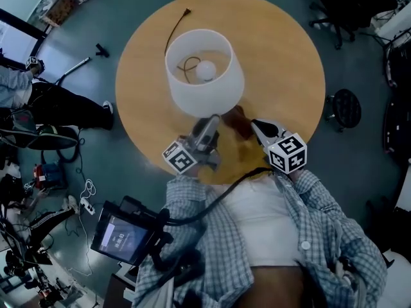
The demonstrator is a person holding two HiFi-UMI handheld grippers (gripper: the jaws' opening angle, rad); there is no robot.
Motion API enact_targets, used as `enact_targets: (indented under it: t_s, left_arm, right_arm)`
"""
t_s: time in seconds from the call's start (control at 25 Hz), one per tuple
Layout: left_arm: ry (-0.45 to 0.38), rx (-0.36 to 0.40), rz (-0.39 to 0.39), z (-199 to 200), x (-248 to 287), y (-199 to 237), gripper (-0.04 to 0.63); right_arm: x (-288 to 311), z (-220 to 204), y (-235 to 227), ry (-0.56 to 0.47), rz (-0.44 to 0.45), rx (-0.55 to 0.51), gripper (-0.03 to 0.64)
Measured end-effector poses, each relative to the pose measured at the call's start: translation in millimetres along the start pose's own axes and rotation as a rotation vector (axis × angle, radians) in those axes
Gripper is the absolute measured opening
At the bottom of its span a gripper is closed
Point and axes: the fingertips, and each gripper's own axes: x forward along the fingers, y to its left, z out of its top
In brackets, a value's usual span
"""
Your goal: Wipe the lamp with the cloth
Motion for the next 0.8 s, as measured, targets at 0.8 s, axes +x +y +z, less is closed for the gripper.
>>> enact_targets:
  t_s: [0.8]
  left_arm:
    - [-0.097, -0.003, -0.099, 18, -1, -25, 0.100]
  right_arm:
    - [82, -51, -7, 0.329, 0.061, -0.246, 0.141]
